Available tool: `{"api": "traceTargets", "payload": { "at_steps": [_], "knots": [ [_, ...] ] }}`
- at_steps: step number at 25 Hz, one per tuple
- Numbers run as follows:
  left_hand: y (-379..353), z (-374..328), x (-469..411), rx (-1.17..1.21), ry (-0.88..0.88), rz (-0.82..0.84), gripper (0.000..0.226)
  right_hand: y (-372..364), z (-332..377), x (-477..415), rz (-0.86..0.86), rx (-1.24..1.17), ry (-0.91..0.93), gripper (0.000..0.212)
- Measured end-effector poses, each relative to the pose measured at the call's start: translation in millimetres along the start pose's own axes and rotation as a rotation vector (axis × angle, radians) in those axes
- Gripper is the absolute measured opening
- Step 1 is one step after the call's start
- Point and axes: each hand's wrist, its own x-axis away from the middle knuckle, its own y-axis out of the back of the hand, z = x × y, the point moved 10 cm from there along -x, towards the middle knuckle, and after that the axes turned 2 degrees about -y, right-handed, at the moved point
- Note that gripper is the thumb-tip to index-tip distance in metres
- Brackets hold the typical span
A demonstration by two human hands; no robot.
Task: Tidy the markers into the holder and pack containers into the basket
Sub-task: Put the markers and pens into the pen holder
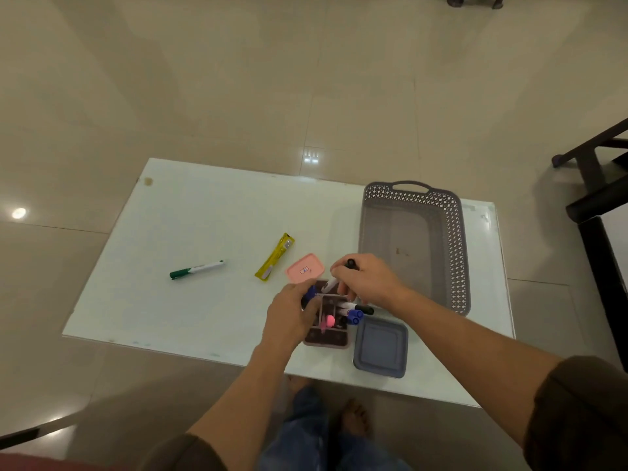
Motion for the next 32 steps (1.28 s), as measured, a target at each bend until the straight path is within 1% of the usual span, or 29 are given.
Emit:
{"api": "traceTargets", "payload": {
  "at_steps": [2,4,6,9,12,16,21,24,25,26,28,29,32],
  "knots": [
    [4.1,2.0,-3.5,-0.051,0.031,-0.074,0.032,-15.8,-5.4,-2.3,0.056,0.032,-0.013,0.017],
    [2.5,5.6,-1.2,-0.067,0.078,-0.086,0.025,-27.0,-10.3,-4.5,0.093,0.044,-0.024,0.016],
    [-1.2,8.6,8.2,-0.056,0.099,-0.124,0.019,-30.6,-12.0,-5.4,0.096,0.042,-0.032,0.019],
    [-3.0,18.0,24.1,0.078,0.186,-0.222,0.016,-34.1,-13.6,-8.7,0.1,0.067,-0.037,0.02],
    [-1.7,23.4,32.3,0.218,0.285,-0.291,0.02,-39.5,-13.8,-15.7,0.116,0.089,-0.045,0.016],
    [-5.6,26.3,40.1,0.35,0.365,-0.282,0.023,-53.7,-14.8,-23.4,0.149,0.242,-0.037,0.028],
    [-14.2,38.0,38.3,0.532,0.411,-0.262,0.022,-77.8,-15.1,-30.1,0.166,0.559,-0.009,0.031],
    [-21.4,43.4,34.9,0.63,0.415,-0.219,0.03,-96.2,-22.9,-30.7,0.227,0.682,-0.064,0.046],
    [-23.8,43.9,34.2,0.674,0.418,-0.203,0.03,-99.3,-26.0,-32.6,0.265,0.669,-0.097,0.049],
    [-24.7,43.9,33.2,0.694,0.422,-0.189,0.031,-100.5,-25.7,-35.2,0.296,0.596,-0.121,0.048],
    [-23.4,44.6,30.0,0.665,0.43,-0.177,0.033,-98.0,-22.2,-43.9,0.323,0.425,-0.143,0.036],
    [-21.2,44.5,28.0,0.627,0.434,-0.176,0.034,-95.9,-18.9,-47.8,0.335,0.428,-0.113,0.029],
    [-12.1,42.3,18.7,0.494,0.439,-0.157,0.036,-92.1,-14.8,-51.4,0.338,0.528,-0.047,0.023]
  ]
}}
